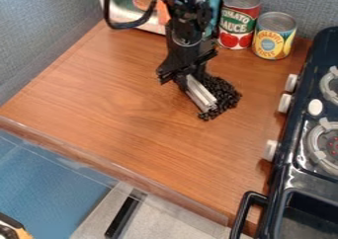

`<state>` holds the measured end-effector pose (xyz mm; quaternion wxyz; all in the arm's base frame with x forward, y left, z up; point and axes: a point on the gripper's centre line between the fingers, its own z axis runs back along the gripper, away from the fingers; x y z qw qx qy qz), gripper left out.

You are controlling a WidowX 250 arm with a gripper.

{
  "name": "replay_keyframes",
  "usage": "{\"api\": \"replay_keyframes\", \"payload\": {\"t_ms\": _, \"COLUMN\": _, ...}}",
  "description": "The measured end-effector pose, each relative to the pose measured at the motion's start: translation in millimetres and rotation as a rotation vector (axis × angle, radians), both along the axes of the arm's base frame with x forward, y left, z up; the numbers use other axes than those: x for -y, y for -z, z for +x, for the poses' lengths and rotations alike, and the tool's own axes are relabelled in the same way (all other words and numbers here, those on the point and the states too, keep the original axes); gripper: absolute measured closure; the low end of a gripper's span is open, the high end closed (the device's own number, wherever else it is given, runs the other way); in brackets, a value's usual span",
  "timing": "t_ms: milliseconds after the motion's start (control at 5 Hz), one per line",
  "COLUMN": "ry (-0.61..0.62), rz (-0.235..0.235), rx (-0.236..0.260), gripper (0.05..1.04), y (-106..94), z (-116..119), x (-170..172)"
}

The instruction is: Sweep into pile

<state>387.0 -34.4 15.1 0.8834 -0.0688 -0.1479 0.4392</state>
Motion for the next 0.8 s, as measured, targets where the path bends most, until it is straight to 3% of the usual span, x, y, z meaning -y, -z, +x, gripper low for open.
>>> {"api": "replay_keyframes", "payload": {"t_ms": 400, "ry": -0.003, "rz": 0.017, "rx": 0.005, "gripper": 0.718, "y": -0.2, "z": -3, "x": -2}}
{"api": "replay_keyframes", "payload": {"t_ms": 600, "ry": 0.020, "rz": 0.021, "rx": -0.040, "gripper": 0.718, "y": -1.8, "z": -30, "x": 1}}
{"api": "replay_keyframes", "payload": {"t_ms": 800, "ry": 0.033, "rz": 0.026, "rx": -0.064, "gripper": 0.718, "y": -16.9, "z": -51, "x": -9}}
